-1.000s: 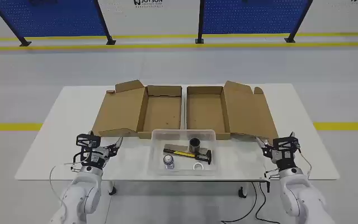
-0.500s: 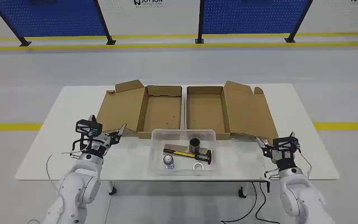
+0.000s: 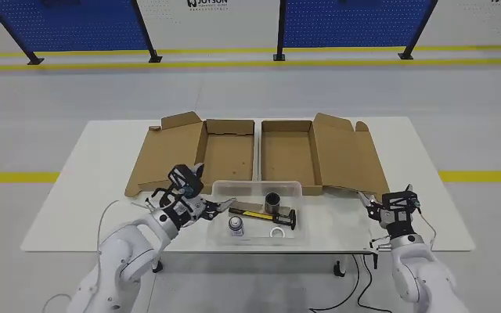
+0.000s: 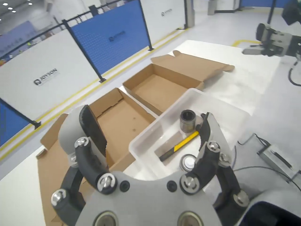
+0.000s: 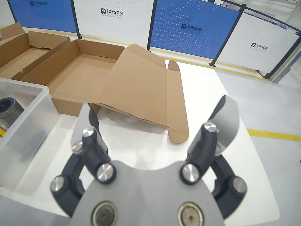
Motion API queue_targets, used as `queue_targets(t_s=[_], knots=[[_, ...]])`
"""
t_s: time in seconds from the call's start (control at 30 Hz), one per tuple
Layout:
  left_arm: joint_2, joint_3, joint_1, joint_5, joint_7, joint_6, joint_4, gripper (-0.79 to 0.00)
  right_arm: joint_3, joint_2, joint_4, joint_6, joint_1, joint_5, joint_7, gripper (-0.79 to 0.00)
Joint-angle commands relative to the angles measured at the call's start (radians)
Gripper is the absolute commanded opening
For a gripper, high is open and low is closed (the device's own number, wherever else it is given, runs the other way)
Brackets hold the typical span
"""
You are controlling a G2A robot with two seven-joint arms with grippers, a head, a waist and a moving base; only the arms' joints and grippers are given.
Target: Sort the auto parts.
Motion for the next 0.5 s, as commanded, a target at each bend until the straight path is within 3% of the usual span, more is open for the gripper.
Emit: queue_targets(t_s=[0.0,0.2,0.47], knots=[[0.000,0.029,-0.015,-0.001,-0.048,-0.019,0.021,0.000,0.000,0.000,0.000,0.000,0.000,0.000,0.000,0.000],[-0.003,0.110,-0.071,0.018,-0.126,-0.029,0.080,0.000,0.000,0.000,0.000,0.000,0.000,0.000,0.000,0.000],[-0.013,0.188,-0.128,-0.027,-0.271,0.046,0.163,0.000,0.000,0.000,0.000,0.000,0.000,0.000,0.000,0.000]])
